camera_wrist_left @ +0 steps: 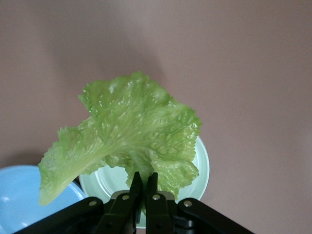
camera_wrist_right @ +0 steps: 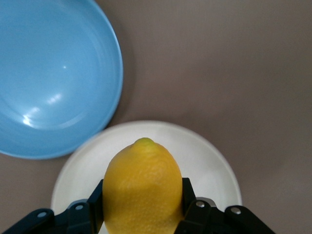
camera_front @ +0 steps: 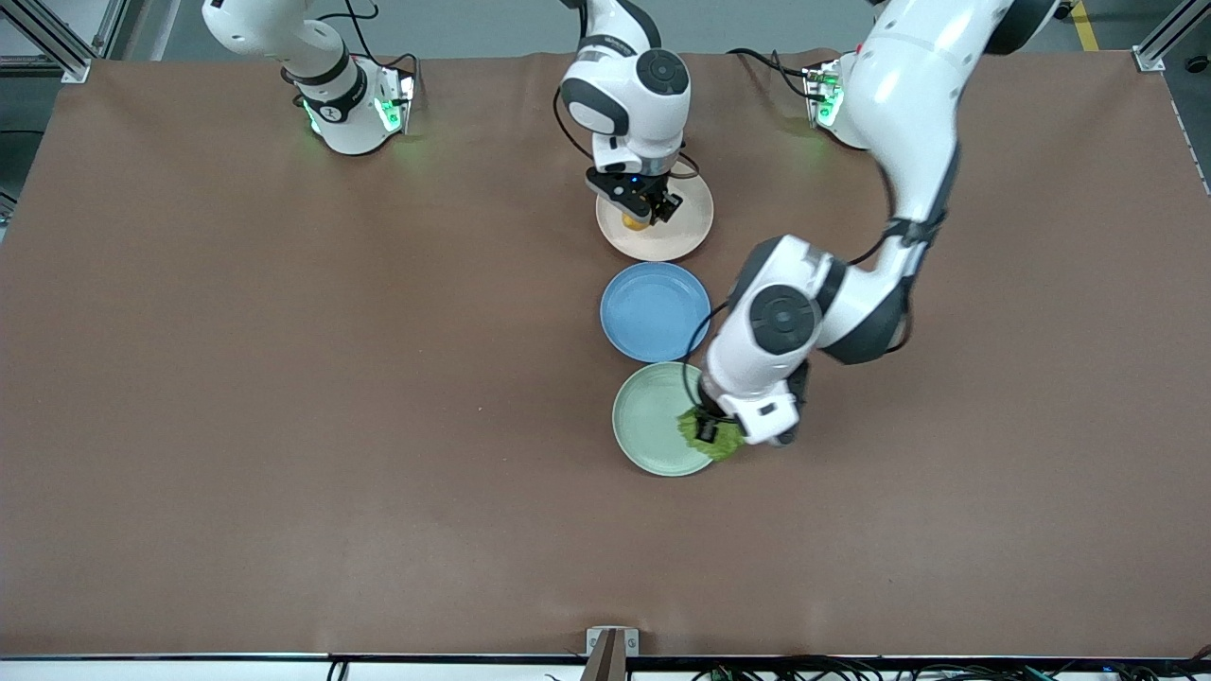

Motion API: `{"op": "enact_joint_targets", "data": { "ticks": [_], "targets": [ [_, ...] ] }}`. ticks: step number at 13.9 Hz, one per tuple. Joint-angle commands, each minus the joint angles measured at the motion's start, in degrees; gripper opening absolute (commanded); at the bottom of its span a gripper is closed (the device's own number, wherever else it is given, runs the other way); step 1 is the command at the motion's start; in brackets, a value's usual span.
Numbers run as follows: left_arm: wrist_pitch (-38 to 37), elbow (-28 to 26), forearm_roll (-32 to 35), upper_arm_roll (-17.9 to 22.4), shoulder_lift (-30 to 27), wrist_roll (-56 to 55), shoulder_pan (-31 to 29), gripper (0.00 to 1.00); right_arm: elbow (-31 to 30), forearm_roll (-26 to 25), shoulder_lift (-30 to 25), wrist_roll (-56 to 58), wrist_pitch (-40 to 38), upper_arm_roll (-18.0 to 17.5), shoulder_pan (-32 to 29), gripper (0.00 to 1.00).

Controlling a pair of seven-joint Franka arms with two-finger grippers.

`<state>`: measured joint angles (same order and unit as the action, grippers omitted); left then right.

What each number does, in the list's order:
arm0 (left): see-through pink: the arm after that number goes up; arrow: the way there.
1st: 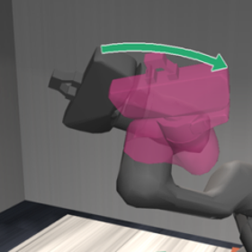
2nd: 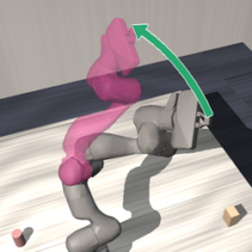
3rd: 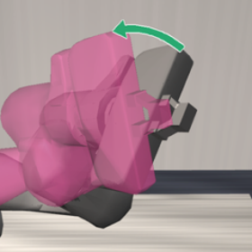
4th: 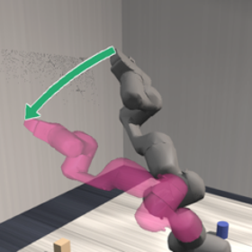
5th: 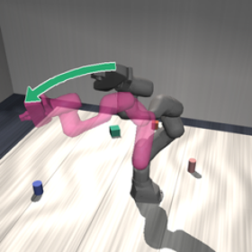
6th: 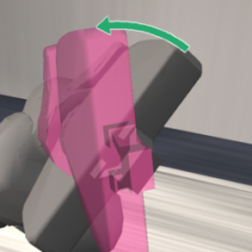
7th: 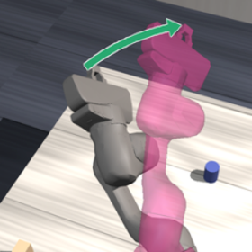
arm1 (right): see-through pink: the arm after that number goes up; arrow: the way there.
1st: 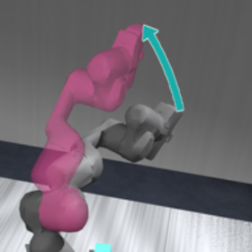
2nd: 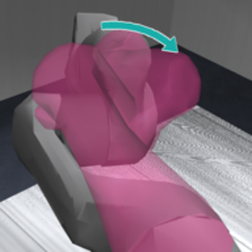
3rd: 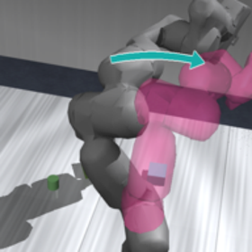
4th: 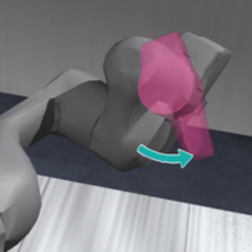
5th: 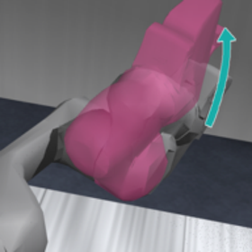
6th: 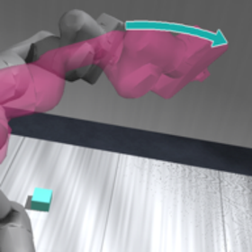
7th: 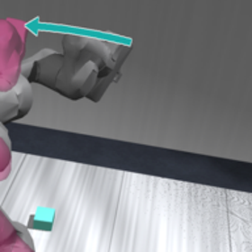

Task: Pick lemon and lettuce from plates
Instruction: 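Lift the lettuce with the left gripper while the right gripper lifts the lemon, then lower the lettuce and lemon onto the table beside the plates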

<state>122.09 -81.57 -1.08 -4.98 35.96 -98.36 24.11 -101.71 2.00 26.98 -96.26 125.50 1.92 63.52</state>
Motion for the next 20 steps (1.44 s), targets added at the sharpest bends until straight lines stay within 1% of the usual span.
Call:
{"op": "enact_joint_targets", "data": {
  "ticks": [1, 4, 6, 9, 12, 13, 15, 17, 18, 20],
  "targets": [
    [-0.2, -12.8, 0.6, -1.1, -10.6, 6.0, -3.7, 0.00, -5.8, -0.5, -8.3, 11.3, -2.5, -0.9, -7.1, 0.01],
    [0.2, -23.6, 0.6, -3.9, -17.1, 15.4, -9.6, 0.00, -11.2, -0.5, -13.4, 25.9, -2.1, -1.0, -15.5, 0.01],
    [2.6, -30.3, 0.6, -4.6, -20.5, 22.5, -12.3, 0.00, -14.4, -0.5, -15.5, 37.1, -1.9, -1.0, -22.3, 0.01],
    [9.3, -39.4, 0.7, -4.6, -23.6, 29.3, -15.6, 0.00, -18.0, -0.4, -16.0, 53.0, -0.4, -1.0, -32.0, 0.01],
    [16.0, -46.4, 1.0, -4.6, -25.1, 33.9, -17.9, 0.00, -20.4, -0.2, -15.4, 69.3, 2.8, -1.0, -41.9, 0.01],
    [18.3, -48.1, 1.0, -4.5, -25.2, 35.2, -17.9, 0.00, -21.4, 0.2, -15.2, 74.8, 4.6, -1.0, -44.8, 0.01],
    [21.9, -50.7, 1.3, -4.5, -24.8, 35.7, -18.2, 0.00, -23.0, 0.2, -14.6, 80.8, 8.2, -1.0, -48.4, 0.01],
    [25.4, -52.3, 1.4, -4.4, -24.1, 36.1, -18.3, 0.00, -24.1, 0.2, -12.8, 87.1, 11.2, -1.0, -52.0, 0.01],
    [26.7, -53.0, 1.4, -4.4, -23.9, 36.2, -18.5, 0.00, -24.2, 0.2, -11.5, 89.9, 12.5, -1.0, -54.0, 0.01],
    [27.7, -54.1, 1.5, -4.4, -23.5, 38.1, -19.0, 0.00, -24.2, 0.3, -9.6, 93.2, 14.1, -1.1, -56.0, 0.01]
  ]
}}
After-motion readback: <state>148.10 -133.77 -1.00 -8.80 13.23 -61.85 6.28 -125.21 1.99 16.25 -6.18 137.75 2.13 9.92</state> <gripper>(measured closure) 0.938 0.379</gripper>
